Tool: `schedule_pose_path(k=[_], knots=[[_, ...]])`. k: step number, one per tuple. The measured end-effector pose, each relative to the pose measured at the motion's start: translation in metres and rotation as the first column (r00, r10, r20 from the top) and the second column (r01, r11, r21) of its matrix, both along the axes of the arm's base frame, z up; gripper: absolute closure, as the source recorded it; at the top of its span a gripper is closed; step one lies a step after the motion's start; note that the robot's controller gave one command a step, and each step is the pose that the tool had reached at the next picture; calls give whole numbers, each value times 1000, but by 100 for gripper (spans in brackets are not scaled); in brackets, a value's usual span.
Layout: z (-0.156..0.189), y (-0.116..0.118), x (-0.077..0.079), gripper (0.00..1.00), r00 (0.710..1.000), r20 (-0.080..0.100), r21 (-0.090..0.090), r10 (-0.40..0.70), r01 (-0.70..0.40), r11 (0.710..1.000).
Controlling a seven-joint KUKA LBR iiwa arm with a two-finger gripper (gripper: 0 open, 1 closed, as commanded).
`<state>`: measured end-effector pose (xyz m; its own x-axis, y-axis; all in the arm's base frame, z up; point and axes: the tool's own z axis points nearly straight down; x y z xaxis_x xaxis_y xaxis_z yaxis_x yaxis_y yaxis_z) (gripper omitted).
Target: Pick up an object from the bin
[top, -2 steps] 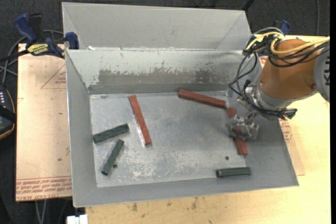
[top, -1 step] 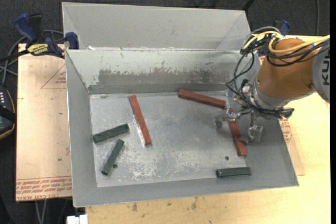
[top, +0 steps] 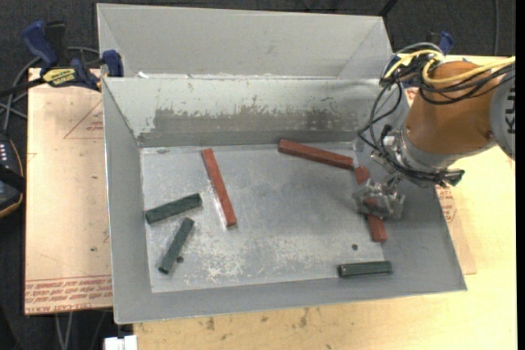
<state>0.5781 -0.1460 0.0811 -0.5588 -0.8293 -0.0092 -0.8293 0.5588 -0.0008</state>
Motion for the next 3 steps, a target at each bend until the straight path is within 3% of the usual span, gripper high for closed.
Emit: schedule_pose_path(k=[1,2,3], knots=[[0,7,2,0,1000,4,12,1,-1,1000],[0,0,0,100,1000,0,0,0,0,1000],[1,7,2,0,1000,4,12,1,-1,1000]])
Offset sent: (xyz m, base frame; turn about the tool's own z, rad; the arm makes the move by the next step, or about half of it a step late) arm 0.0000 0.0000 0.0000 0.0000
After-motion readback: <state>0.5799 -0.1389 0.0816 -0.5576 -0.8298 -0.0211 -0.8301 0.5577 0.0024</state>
